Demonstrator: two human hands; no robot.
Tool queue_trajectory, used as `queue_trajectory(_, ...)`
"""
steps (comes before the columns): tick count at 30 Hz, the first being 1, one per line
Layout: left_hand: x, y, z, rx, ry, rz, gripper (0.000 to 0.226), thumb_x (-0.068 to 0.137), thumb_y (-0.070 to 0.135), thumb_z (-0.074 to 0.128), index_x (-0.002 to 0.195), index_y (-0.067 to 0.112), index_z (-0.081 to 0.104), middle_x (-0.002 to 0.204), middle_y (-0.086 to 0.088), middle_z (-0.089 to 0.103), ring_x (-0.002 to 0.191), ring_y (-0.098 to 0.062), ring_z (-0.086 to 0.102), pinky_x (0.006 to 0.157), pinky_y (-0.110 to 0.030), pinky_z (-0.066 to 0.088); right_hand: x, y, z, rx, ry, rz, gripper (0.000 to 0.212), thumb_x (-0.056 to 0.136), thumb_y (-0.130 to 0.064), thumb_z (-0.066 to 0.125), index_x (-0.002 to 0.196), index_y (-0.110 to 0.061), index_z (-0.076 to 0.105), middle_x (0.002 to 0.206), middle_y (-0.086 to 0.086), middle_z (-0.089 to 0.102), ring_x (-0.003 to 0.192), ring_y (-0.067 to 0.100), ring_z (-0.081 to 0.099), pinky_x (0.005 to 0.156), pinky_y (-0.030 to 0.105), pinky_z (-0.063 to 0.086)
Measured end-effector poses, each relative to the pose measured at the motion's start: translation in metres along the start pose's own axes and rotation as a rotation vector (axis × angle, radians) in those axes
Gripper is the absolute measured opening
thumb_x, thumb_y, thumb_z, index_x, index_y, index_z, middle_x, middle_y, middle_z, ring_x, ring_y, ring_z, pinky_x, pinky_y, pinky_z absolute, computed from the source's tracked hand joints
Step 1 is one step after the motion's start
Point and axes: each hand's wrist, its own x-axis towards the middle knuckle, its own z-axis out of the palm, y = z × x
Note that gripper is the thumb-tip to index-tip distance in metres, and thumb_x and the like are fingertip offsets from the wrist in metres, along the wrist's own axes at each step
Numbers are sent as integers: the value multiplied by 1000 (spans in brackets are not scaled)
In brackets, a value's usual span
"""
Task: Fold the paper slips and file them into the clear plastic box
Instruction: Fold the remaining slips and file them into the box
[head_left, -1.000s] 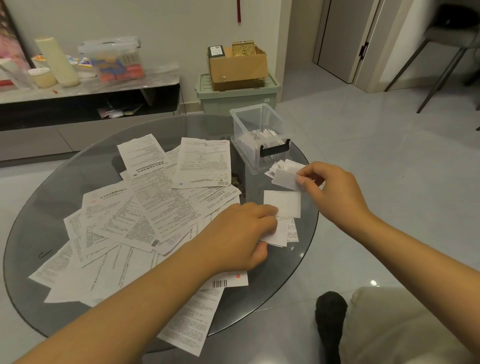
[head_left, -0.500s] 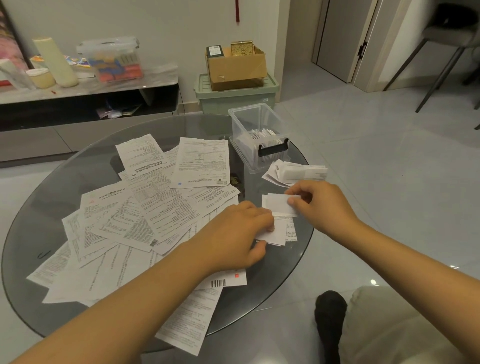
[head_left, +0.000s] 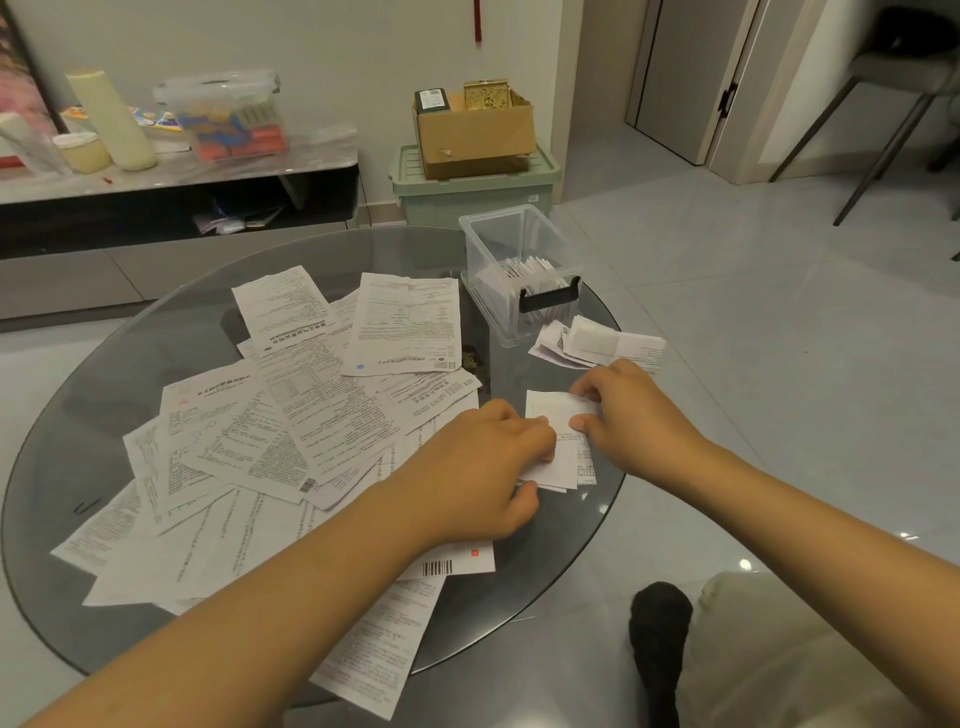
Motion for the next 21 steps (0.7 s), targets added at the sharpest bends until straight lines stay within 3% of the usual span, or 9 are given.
queue_trajectory(5, -2, 2, -2, -6, 48, 36, 34, 80, 29, 48, 108, 15, 61, 117, -1, 61, 104, -19, 52, 81, -32, 47, -1, -1, 1, -6, 7, 12, 21, 89, -22, 60, 109, -15, 56, 114, 5, 55, 99, 22, 54, 82, 32, 46)
queue_trajectory(8, -4, 3, -2, 14, 80, 32, 29, 84, 26, 56, 110, 16, 65, 115, -1, 57, 95, -19, 54, 71, -23, 37, -5, -1, -2, 107, 94, -37, 6, 89, -22, 60, 90, -21, 54, 90, 1, 61, 82, 19, 54, 69, 29, 45)
queue_trajectory(12, -4, 0, -2, 80, 141, 113, 19, 76, 23, 64, 89, 16, 74, 87, 0, 62, 80, -20, 56, 63, -27, 45, -7, -5, -14, 240, 203, -99, 6, 90, -23, 58, 86, -23, 54, 70, -9, 52, 64, 7, 48, 53, 17, 33)
queue_trajectory(14, -4, -3, 1, 109, 171, 164, 12, 75, 23, 67, 82, 18, 76, 78, 3, 64, 75, -20, 57, 63, -28, 48, -8, -6, -18, 249, 139, -90, 3, 88, -23, 61, 90, -23, 59, 75, -5, 57, 65, 6, 49, 54, 14, 32)
queue_trajectory(18, -3, -1, 0, 73, 202, 164, 7, 70, 24, 69, 70, 19, 74, 65, 3, 64, 61, -21, 58, 55, -32, 50, -12, -5, -10, 210, -67, -57, 21, 86, -22, 64, 107, -18, 67, 79, -5, 60, 68, 5, 52, 55, 14, 35)
queue_trajectory(21, -6, 2, -2, 43, 224, 116, 10, 68, 20, 79, 71, 17, 70, 69, 1, 61, 65, -21, 56, 56, -32, 48, -16, -5, -7, 179, -157, -63, 26, 87, -21, 62, 113, -20, 66, 85, -4, 65, 66, 4, 52, 56, 11, 37)
